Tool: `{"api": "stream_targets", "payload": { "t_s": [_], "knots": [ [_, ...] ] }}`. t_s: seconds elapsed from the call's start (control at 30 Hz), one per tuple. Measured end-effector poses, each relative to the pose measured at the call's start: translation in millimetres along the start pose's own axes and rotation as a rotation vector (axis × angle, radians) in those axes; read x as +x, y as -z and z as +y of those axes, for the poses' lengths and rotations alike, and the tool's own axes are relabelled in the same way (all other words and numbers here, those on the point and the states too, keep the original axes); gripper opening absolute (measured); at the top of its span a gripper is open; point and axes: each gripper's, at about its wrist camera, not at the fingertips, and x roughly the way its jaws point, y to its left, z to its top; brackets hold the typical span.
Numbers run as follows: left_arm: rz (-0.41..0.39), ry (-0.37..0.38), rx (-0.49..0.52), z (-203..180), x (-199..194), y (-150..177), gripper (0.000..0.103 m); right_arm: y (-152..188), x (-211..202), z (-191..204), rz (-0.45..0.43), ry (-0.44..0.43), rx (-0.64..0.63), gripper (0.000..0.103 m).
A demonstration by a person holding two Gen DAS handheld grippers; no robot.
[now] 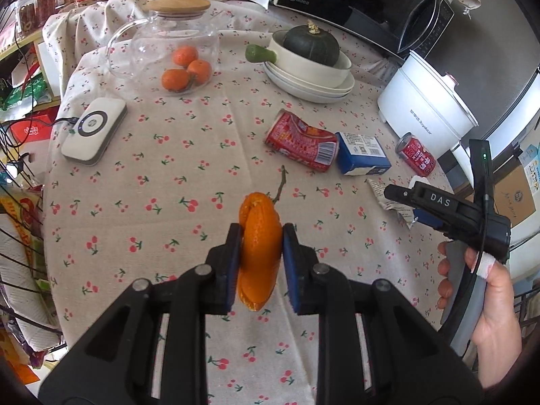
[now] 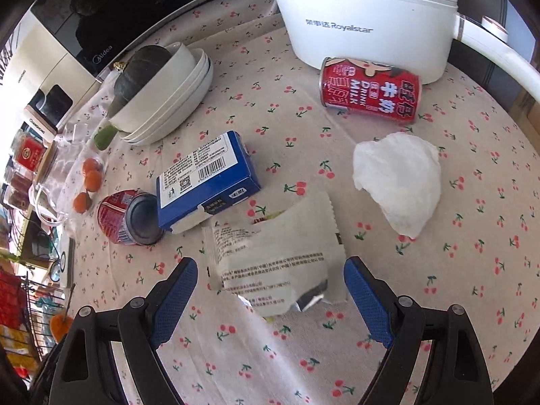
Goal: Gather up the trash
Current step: 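Grasp the orange peel with the left gripper while the right gripper grasps the white packet, then carry peel and packet over the brown bin and open both grippers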
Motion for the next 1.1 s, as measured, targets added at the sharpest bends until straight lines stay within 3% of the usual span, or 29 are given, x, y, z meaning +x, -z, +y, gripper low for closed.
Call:
{"api": "stream_targets", "payload": {
  "t_s": [0.13, 0.27, 0.33, 0.67, 1.1],
  "knots": [
    [0.008, 0.009, -0.021, 7.5, -0.9, 0.6, 0.026, 0.0, 13.6, 14.0, -0.003, 0.094, -0.052, 0.086],
    [0.007, 0.022, -0.013, 4.4, -3.4, 1.5, 0.026, 4.8, 13.5, 24.0, -0.023, 0.143, -0.110, 0.065],
    [0.011, 0.028, -0.003, 0.3, -3.7, 2.4, 0.026, 5.9, 10.5, 23.4, -0.016, 0.121, -0.107, 0.061],
    [0.051, 0.099, 0.059, -39.0, -2.2, 16.1, 0.026, 24.3, -58.5, -18.1, -0.050, 0.047, -0.100, 0.060],
    [0.081, 0.244, 0.160, -128.8, -22.3, 59.4, 0.026, 86.0, -162.4, -106.9, -0.137, 0.081, -0.050, 0.060]
  ]
}}
